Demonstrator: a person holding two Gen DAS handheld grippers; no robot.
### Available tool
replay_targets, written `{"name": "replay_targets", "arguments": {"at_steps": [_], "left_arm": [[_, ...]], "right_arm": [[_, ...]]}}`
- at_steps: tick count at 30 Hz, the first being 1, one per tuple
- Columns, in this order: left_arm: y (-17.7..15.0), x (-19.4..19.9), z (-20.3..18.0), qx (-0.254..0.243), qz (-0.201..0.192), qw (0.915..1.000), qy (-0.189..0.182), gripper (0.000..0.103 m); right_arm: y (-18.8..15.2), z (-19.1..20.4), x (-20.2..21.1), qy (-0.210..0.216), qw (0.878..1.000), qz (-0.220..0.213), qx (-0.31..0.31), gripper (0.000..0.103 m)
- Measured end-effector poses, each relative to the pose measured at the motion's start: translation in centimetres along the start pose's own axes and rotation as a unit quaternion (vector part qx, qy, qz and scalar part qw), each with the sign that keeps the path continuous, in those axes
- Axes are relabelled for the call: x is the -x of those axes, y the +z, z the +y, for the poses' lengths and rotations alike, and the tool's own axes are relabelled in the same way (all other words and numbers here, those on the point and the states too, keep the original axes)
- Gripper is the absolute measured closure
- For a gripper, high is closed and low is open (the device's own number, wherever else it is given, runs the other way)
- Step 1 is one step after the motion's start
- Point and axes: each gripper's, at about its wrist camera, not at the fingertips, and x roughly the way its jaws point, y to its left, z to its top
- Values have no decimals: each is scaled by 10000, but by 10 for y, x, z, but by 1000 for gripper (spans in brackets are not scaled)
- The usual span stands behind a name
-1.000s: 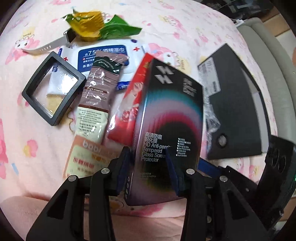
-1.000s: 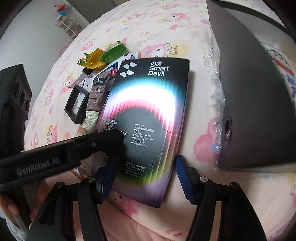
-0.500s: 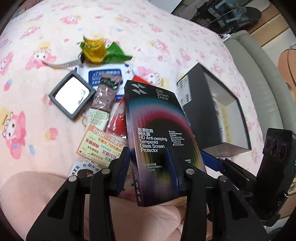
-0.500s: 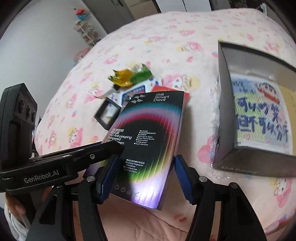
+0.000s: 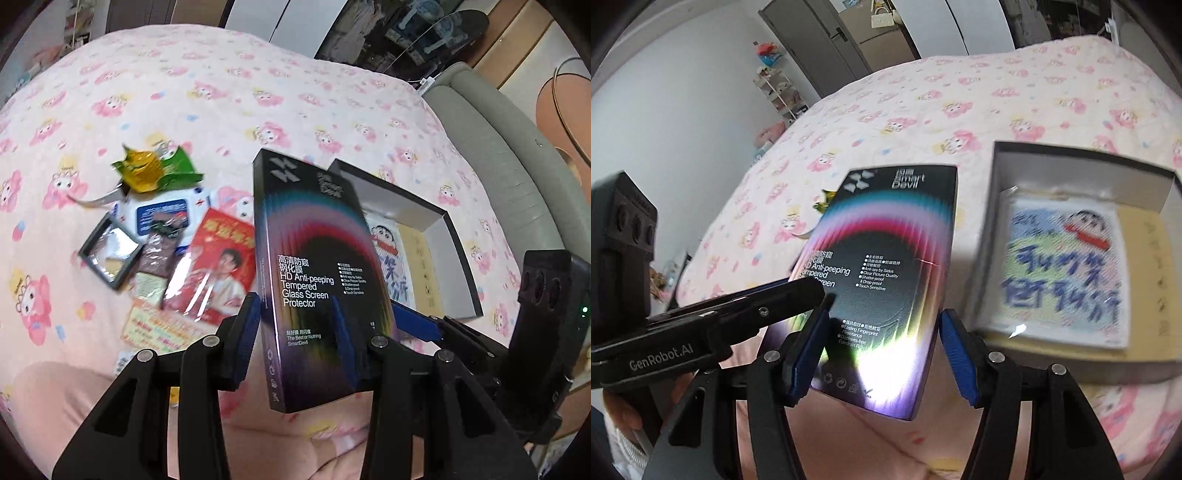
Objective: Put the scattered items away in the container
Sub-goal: 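Lower the Smart Devil box upright into the shoebox beside the package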
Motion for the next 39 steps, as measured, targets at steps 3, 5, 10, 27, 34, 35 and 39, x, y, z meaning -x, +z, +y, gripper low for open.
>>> {"name": "replay_targets", "arguments": {"at_steps": [3,5,10,27,34,35,39], "left_arm": [[8,-11,-18,-80,20,9999,-139,64],[16,-18,-32,-171,55,9995,-244,64],[30,-44,-73,-473,177,9980,-380,65],[35,-170,-126,-445,1437,9875,-473,65],[38,-180,-118,-352,1673,9838,-534,67],[39,-177,-117,-326,1561,9860,-496,68],[42,-174,-115,-244,1308,9909,-180,78]], "right_arm": [[7,-14,8,-116,9999,-22,40,44],[12,-27,15,-142,9999,-59,1,44],[24,-64,36,-254,9992,-241,-171,44],[14,-188,27,-472,9874,274,-1485,44],[12,-199,10,-484,9811,643,-1762,44],[13,-200,14,-518,9805,561,-1811,44],[12,-208,22,-909,9745,341,-2024,44]]}}
